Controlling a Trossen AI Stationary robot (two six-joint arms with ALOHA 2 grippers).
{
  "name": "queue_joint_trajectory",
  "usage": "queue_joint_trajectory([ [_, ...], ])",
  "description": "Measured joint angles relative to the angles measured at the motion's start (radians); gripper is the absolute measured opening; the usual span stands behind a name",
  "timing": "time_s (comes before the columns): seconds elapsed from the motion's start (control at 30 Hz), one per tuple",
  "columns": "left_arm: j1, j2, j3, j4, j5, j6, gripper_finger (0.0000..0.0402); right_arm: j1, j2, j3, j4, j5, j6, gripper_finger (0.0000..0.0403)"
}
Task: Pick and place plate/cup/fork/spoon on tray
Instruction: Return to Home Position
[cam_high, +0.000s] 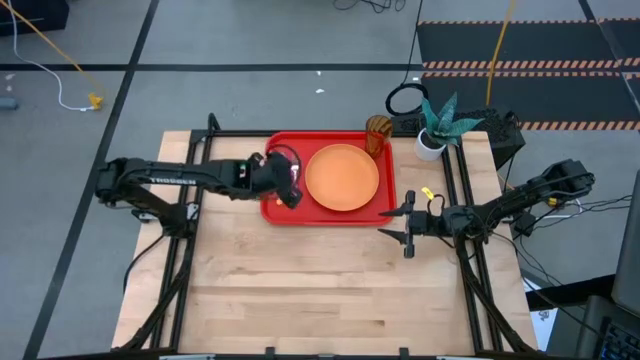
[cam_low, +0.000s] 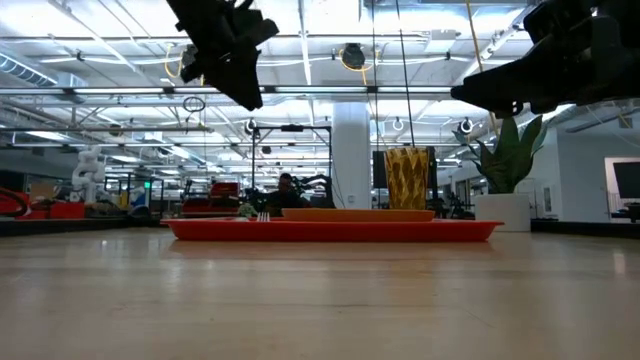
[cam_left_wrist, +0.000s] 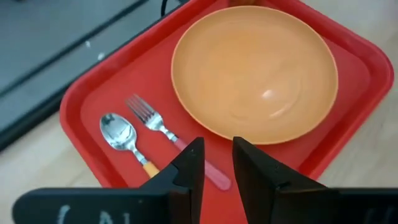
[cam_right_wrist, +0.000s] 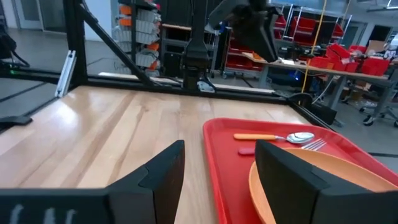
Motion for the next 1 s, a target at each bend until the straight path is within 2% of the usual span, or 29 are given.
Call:
queue_joint_trajectory([
  [0.17, -0.073, 0.000, 0.000, 0.014, -0.062, 0.079, 0.0085, 0.000, 0.000, 0.000, 0.023, -0.070, 0.028, 0.0155],
  [0.23, -0.098, 0.000, 0.000, 0.028, -0.067, 0.118, 0.0085, 0.000, 0.000, 0.000, 0.033, -0.105, 0.031, 0.0137],
  [0.43, -0.149, -0.010, -0.027, 0.148, -0.068, 0.222, 0.0085, 0.000, 0.000, 0.000, 0.046, -0.113, 0.032, 0.0091],
  [0.53, -0.171, -0.038, -0.058, 0.204, -0.069, 0.264, 0.0085, 0.000, -0.005, 0.000, 0.046, -0.165, 0.047, 0.0072],
  [0.6, -0.188, -0.070, -0.103, 0.227, -0.069, 0.274, 0.0085, 0.000, -0.010, 0.000, 0.053, -0.205, 0.049, 0.0061],
  [0.8, -0.234, -0.216, -0.305, 0.421, -0.069, 0.280, 0.0085, -0.009, -0.056, 0.000, 0.045, -0.215, 0.018, 0.0029],
  [1.0, -0.288, -0.365, -0.480, 0.572, -0.069, 0.318, 0.0085, -0.059, -0.093, 0.000, 0.016, -0.290, 0.000, 0.0002],
])
